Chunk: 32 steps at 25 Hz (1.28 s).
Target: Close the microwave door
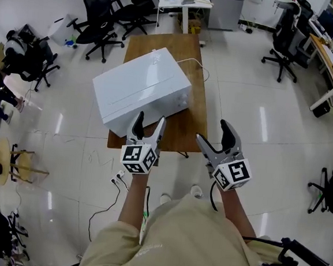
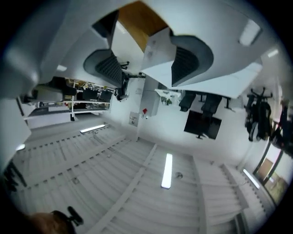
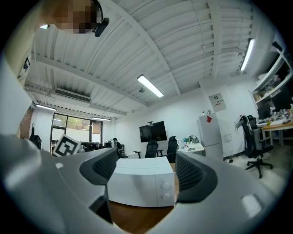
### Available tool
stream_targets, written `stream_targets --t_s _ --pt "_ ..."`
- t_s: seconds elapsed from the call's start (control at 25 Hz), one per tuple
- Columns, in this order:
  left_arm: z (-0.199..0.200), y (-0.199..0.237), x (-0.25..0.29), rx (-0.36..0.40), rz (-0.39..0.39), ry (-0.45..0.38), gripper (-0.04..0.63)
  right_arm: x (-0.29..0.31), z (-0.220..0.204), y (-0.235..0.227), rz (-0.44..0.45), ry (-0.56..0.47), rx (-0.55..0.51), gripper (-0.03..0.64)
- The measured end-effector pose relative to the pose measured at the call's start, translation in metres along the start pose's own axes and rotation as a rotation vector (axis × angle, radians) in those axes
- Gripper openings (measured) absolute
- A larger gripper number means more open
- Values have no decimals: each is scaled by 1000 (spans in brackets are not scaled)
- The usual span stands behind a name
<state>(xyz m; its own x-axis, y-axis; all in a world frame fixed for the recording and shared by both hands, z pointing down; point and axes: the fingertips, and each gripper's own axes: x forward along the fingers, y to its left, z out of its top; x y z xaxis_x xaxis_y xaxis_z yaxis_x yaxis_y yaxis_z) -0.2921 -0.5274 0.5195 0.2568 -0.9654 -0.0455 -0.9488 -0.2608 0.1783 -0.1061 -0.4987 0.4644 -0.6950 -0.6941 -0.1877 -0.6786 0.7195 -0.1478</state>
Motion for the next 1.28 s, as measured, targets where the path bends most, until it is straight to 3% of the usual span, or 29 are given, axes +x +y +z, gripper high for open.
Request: stream_targets --t_s 0.08,0.2,0.4,0.8,0.96,1.12,1.28 --pt "21 -12 -46 96 35 -74 325 -7 -10 23 38 -31 -30 396" --pt "31 -10 -109 199 161 -153 337 -10 -27 53 120 -58 -66 407" --pt "10 14 -178 275 371 -187 345 -6 -56 82 174 -23 -158 391" --pt "-8 9 -220 317 404 -177 345 -4 -89 127 289 19 -111 388" --pt "-9 0 -232 369 420 -173 345 -5 -97 139 325 33 -112 388" --pt "-17 -11 -233 353 432 -72 344 -2 -124 142 361 78 -84 388" --pt "-25 -11 -238 298 455 34 344 1 -122 158 410 63 -103 388"
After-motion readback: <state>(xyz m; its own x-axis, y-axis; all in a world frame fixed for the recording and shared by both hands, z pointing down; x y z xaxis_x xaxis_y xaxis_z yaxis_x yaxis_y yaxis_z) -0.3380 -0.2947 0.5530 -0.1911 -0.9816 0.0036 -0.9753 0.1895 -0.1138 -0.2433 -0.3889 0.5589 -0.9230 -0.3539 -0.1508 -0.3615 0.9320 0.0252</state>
